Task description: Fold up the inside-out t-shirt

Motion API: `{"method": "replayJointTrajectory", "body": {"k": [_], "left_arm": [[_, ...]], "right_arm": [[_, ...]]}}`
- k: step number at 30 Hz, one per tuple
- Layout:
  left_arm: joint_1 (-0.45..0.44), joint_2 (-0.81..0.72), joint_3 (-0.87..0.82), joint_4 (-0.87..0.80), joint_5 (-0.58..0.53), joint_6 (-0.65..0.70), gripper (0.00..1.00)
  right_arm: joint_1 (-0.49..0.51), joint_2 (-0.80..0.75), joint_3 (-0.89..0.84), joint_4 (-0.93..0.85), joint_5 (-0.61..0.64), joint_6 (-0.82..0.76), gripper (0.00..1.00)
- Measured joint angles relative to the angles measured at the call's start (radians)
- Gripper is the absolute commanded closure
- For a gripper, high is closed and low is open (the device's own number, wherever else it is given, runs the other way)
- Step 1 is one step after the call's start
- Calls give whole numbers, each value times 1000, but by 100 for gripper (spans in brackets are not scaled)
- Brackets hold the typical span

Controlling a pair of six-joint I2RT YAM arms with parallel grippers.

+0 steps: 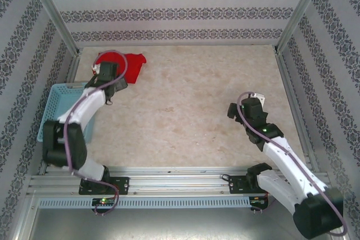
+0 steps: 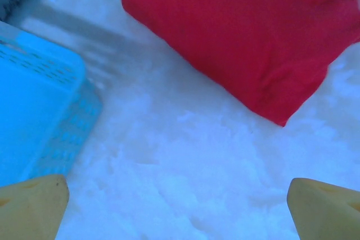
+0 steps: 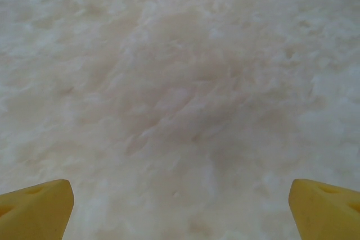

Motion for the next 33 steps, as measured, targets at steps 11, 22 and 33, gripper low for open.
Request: {"method": "replayJointTrajectory", "body": {"k": [11,22,33], "left_arm": [[-86,-251,-615,599,-73,271,0],[-84,6,-746,1195,18,494,0],[-24,135,-718,1335,62,496,0]], "right_arm": [[-113,222,-108,562,-32,-282,2],[-225,484,-210,1064,-273,-437,2],[-251,617,-204,1204,-259,-429,2]]}}
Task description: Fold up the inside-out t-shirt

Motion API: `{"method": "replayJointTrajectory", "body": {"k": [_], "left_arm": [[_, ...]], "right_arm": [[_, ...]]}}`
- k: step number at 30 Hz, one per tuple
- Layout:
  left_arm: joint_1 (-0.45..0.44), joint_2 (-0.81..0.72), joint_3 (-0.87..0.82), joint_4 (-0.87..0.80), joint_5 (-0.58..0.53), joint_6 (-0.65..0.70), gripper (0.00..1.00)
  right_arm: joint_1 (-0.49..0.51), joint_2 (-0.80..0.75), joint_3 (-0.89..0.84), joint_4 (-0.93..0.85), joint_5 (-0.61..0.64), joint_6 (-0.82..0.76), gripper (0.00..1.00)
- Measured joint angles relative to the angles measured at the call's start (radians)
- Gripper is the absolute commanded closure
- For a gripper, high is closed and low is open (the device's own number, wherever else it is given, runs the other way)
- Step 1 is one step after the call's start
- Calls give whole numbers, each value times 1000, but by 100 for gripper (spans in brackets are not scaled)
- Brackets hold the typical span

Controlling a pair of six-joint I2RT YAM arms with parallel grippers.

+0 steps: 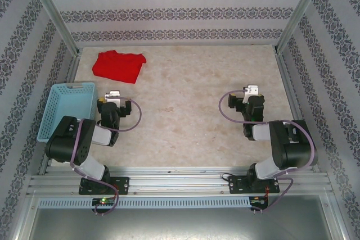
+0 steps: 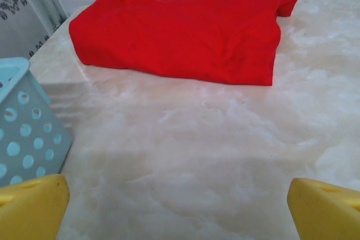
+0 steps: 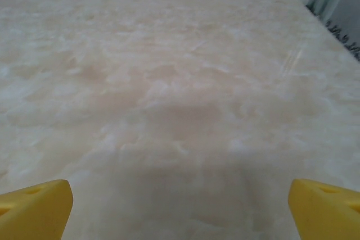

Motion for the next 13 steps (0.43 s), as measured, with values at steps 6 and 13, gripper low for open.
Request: {"method": "replayJointTrajectory", "body": {"k": [6,13], "left_arm": [[5,2,26,3,-1,-5,0],[5,2,25,3,-1,-5,0]], "right_arm": [[0,0,1,3,37,0,2],[5,0,3,3,48,0,2]]}}
